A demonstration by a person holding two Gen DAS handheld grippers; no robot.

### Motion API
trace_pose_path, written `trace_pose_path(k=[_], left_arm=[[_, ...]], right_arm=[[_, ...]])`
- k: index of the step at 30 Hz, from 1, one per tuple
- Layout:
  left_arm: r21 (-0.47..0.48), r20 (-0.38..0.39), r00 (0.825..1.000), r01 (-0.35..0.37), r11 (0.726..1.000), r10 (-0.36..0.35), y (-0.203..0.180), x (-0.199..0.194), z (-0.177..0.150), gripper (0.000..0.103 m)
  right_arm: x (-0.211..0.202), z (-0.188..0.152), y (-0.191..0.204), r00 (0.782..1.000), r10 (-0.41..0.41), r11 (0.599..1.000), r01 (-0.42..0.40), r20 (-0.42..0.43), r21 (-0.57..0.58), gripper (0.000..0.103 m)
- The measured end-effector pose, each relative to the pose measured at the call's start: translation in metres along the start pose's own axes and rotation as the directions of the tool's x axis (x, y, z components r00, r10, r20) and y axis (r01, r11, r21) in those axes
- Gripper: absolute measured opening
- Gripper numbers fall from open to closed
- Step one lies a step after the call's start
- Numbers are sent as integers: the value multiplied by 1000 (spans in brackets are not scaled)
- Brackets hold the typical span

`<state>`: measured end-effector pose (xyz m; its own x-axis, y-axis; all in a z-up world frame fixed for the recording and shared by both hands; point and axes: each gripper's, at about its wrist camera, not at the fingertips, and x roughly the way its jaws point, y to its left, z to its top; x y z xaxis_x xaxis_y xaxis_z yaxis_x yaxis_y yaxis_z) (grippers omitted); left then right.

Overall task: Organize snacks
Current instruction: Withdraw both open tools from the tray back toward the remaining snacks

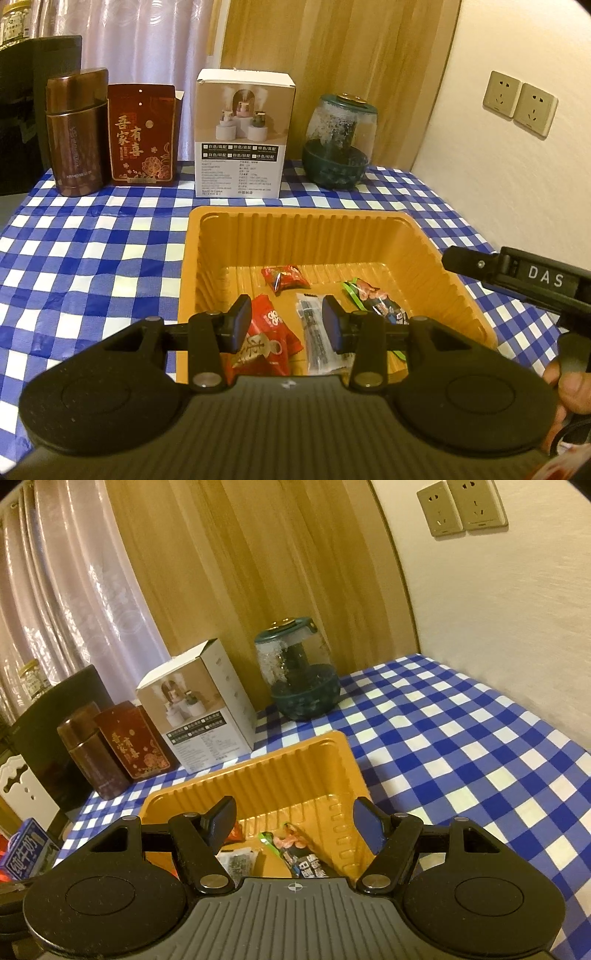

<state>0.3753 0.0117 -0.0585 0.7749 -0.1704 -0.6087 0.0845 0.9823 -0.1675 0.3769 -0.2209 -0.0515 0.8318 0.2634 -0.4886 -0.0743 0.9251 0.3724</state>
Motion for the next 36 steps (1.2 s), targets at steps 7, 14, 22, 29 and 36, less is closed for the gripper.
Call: trace_pose_path(k=[7, 14, 22, 29, 36], left_arm=[[21, 11, 1000, -1, 1000, 1, -7, -15, -9, 38], [31, 2, 1000, 8, 999, -8, -11, -42, -28, 38], [35, 0, 1000, 9, 999, -9, -15, -75, -53, 42], [49, -4, 1000, 25, 998, -25, -23, -100, -79, 45], [60, -43, 999, 24, 998, -22, -32, -113, -108, 53]], right_arm=[[-19, -7, -5, 1000, -19, 999, 19, 3, -34, 70], [-49, -19, -19, 1000, -28, 999, 28, -6, -36, 70], [-91, -38, -35, 999, -38, 998, 37, -15, -51, 70], [-123, -73, -48, 996, -64, 996, 60, -60, -65, 70], [-143, -113, -47, 992, -60, 995, 51, -113, -84, 70]])
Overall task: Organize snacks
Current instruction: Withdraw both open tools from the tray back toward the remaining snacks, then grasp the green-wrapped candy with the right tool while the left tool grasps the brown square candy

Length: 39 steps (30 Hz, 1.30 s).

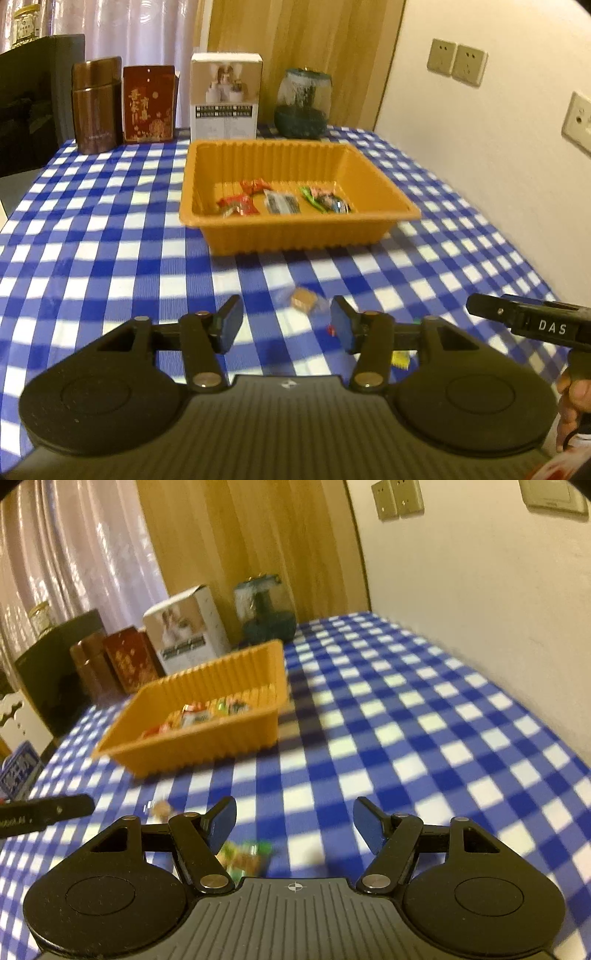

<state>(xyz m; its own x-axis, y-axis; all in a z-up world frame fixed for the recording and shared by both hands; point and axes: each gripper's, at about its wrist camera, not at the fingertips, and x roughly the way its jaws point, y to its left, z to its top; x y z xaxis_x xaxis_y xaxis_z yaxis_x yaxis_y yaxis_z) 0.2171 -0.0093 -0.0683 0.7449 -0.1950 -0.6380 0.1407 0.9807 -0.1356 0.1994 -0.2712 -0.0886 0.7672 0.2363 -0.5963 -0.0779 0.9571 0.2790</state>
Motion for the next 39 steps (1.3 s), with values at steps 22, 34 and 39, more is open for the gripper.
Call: trace_pose_path(k=[22, 34, 39], left_arm=[[-23, -54, 999, 6, 1000, -8, -2, 18, -16, 62], [80, -78, 995, 62, 995, -56, -19, 29, -18, 63], [113, -86, 996, 40, 993, -31, -19, 44, -14, 63]], right_arm=[[43, -19, 35, 993, 6, 996, -17, -119, -92, 31], [42, -19, 36, 993, -15, 994, 3, -114, -106, 23], [37, -14, 29, 995, -18, 998, 12, -99, -62, 23]])
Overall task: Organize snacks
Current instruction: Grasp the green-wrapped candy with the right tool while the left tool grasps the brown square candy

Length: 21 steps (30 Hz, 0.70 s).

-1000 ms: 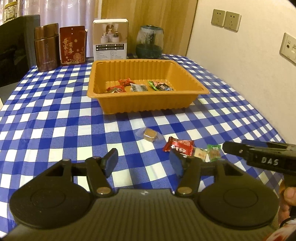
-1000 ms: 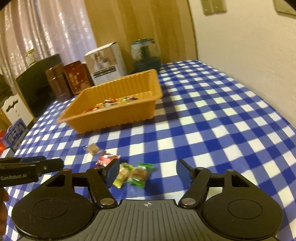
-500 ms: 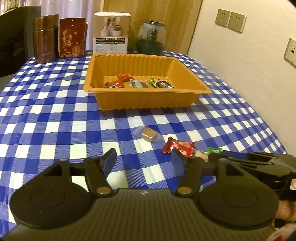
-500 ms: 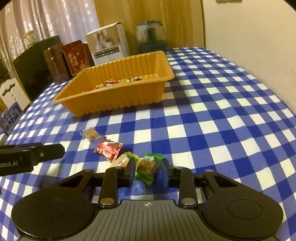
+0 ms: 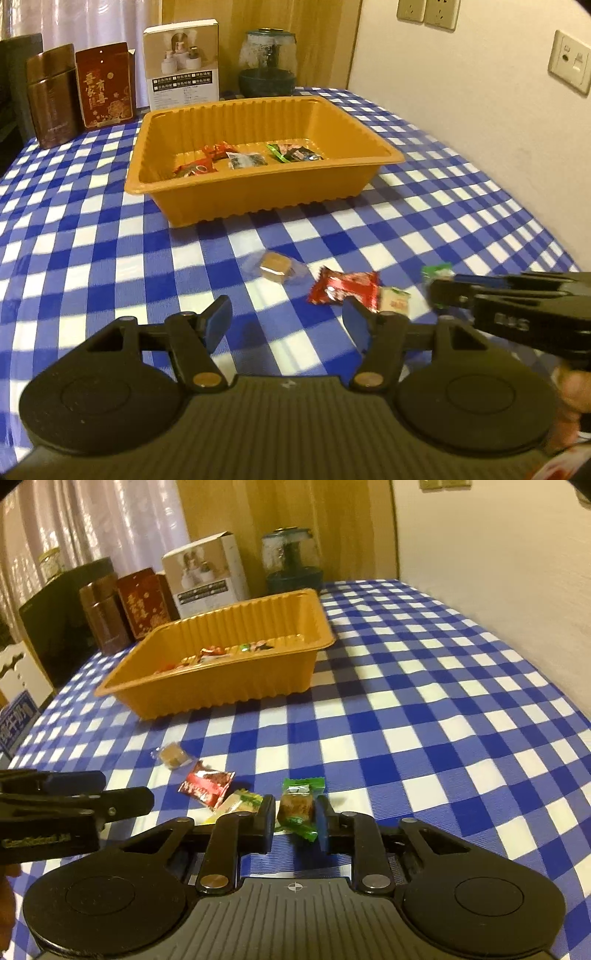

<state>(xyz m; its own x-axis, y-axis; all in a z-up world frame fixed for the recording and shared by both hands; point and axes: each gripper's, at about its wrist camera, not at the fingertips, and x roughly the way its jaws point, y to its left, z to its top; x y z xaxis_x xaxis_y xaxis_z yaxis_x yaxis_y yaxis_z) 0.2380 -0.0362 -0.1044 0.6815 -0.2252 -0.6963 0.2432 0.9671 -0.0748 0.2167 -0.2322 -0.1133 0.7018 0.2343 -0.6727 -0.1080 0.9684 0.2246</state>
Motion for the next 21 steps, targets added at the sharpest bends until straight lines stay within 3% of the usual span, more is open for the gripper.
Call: trace_pose_path(k=[7, 15, 21], left_arm=[[47, 0, 1000, -13, 999, 13, 8, 23, 12, 63], [147, -27, 999, 34, 989, -31, 13, 49, 18, 63], [146, -27, 996, 84, 986, -81, 18, 60, 20, 61]], right_arm=[[-1, 2, -6, 1000, -3, 1000, 3, 6, 31, 23], [0, 5, -12, 1000, 2, 998, -2, 9, 66, 23], [4, 6, -14, 1000, 10, 997, -10, 0, 83, 23]])
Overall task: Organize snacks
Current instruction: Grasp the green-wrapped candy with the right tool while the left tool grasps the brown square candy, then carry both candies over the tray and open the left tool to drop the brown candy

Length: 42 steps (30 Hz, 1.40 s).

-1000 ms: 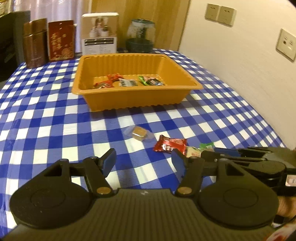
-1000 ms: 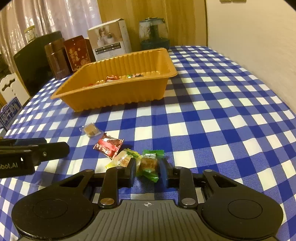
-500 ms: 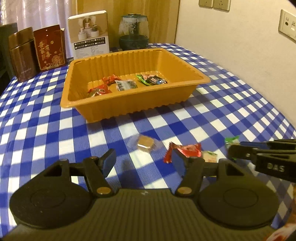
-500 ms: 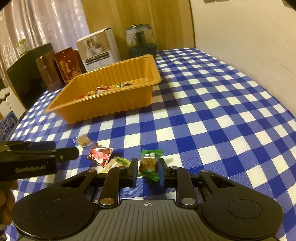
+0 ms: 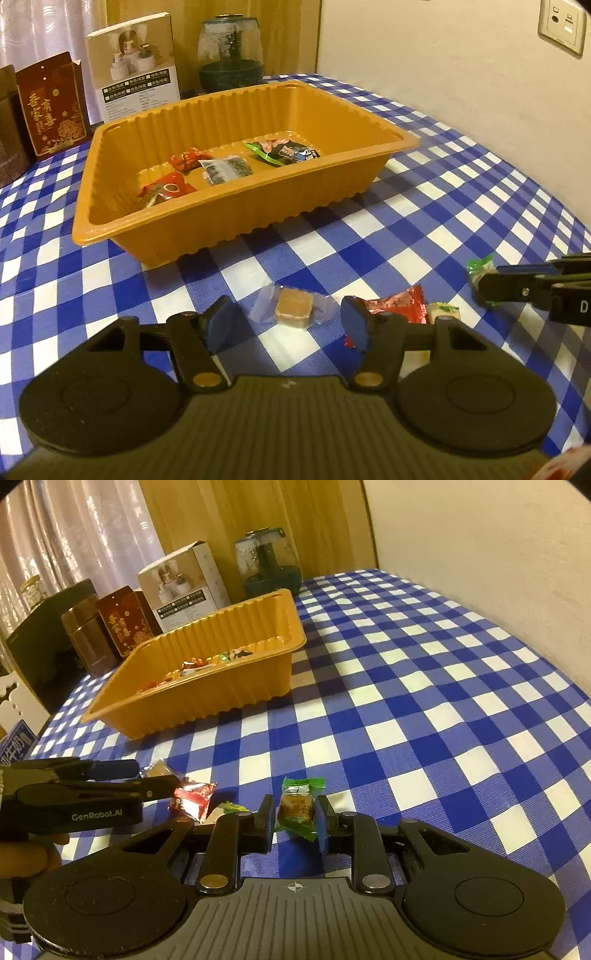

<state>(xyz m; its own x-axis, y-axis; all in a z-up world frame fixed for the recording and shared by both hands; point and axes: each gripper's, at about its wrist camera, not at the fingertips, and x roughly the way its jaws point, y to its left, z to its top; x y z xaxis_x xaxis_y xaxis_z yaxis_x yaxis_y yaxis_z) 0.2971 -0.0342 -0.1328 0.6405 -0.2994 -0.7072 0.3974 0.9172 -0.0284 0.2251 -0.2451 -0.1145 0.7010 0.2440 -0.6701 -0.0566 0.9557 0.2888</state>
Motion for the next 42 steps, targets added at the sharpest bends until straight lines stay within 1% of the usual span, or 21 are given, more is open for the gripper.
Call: trace_pose_path(k=[1, 8, 10, 12, 13, 14, 15, 22, 25, 29, 32, 35, 42], left_arm=[[3, 3, 1000, 3, 1000, -3, 1, 1, 0, 61], [5, 9, 999, 35, 999, -35, 2, 3, 1, 47], [5, 9, 999, 33, 999, -33, 1, 3, 1, 45], [4, 6, 999, 36, 999, -36, 0, 2, 1, 38], [2, 3, 1000, 29, 1000, -29, -1, 1, 1, 37], [0, 7, 1000, 22, 1000, -22, 0, 0, 1, 33], [-7, 10, 1000, 17, 1000, -17, 0, -2, 2, 32], [-56, -2, 1000, -18, 998, 18, 9, -7, 0, 30], [-94, 1, 1000, -16, 995, 16, 13, -14, 1, 30], [-120, 16, 999, -37, 992, 39, 14, -27, 5, 30], [-154, 28, 999, -32, 987, 37, 15, -37, 9, 30], [-164, 40, 998, -47, 985, 55, 13, -45, 13, 30], [-192, 73, 995, -55, 980, 70, 12, -65, 24, 30]], right_arm=[[0, 0, 0, 1000, 3, 1000, -3, 1, 1, 23], [0, 1, 3, 1000, 11, 1000, -11, 6, 4, 23], [0, 1, 3, 1000, 11, 1000, -11, 7, 5, 23], [0, 2, 3, 1000, 12, 1000, -12, 7, 5, 23], [0, 2, 4, 1000, 13, 1000, -13, 8, 5, 23], [0, 2, 4, 1000, 14, 1000, -14, 9, 4, 23], [-1, 3, 4, 1000, 14, 1000, -14, 10, 3, 23], [-2, 4, 6, 1000, 17, 1000, -17, 17, 2, 23], [-2, 5, 8, 1000, 21, 1000, -21, 23, -3, 23], [-3, 8, 11, 999, 28, 1000, -28, 33, -14, 23], [-3, 11, 15, 998, 37, 999, -36, 42, -22, 23], [-6, 15, 19, 997, 46, 998, -44, 56, -37, 23], [-12, 28, 32, 993, 68, 995, -61, 96, -72, 23]])
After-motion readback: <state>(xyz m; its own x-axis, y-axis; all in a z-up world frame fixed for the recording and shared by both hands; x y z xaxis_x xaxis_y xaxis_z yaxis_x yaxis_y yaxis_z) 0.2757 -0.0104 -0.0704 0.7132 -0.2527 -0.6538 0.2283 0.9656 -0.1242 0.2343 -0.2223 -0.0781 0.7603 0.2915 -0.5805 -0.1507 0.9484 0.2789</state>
